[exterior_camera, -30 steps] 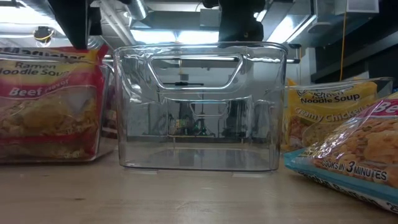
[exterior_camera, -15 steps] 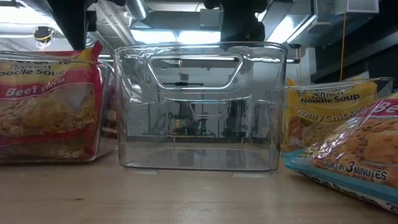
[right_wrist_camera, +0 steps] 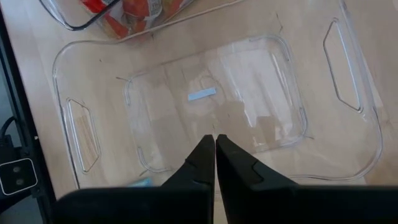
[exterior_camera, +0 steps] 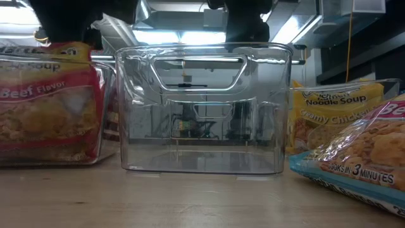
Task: Sort Maruchan noodles
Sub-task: Put the red noodle pack into the left transparent bin, then put the blue noodle pack into the middle transparent bin
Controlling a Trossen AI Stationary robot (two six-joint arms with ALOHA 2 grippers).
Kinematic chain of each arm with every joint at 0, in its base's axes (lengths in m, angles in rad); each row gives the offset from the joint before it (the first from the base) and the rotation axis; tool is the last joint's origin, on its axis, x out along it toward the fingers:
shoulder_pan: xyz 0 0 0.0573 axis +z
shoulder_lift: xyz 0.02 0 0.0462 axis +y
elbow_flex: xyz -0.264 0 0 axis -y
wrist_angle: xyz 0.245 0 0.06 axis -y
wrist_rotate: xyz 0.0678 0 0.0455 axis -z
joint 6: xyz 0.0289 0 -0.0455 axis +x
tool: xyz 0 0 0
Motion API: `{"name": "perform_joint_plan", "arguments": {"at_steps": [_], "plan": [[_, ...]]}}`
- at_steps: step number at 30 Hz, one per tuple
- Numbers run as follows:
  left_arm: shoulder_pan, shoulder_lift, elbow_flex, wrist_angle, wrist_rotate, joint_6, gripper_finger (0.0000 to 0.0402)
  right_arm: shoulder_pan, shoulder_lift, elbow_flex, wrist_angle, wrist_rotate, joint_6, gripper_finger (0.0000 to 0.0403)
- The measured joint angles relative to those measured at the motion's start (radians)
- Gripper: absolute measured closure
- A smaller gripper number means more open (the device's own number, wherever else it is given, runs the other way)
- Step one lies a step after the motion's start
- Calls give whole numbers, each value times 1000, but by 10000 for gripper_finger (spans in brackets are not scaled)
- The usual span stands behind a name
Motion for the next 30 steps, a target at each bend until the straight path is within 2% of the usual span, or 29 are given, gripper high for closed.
{"name": "perform_joint_plan", "arguments": {"at_steps": [7, 17, 23, 30], "plan": [[-5, 48, 0, 46, -2, 8, 348, 0, 0, 0, 0, 0, 0, 388], [-1, 46, 0, 50, -43, 4, 348, 0, 0, 0, -2, -5, 0, 388], [3, -10, -1, 32, -11, 2, 348, 0, 0, 0, -4, -5, 0, 388], [6, -89, -1, -24, -45, -41, 348, 0, 0, 0, -2, -7, 23, 388]]}}
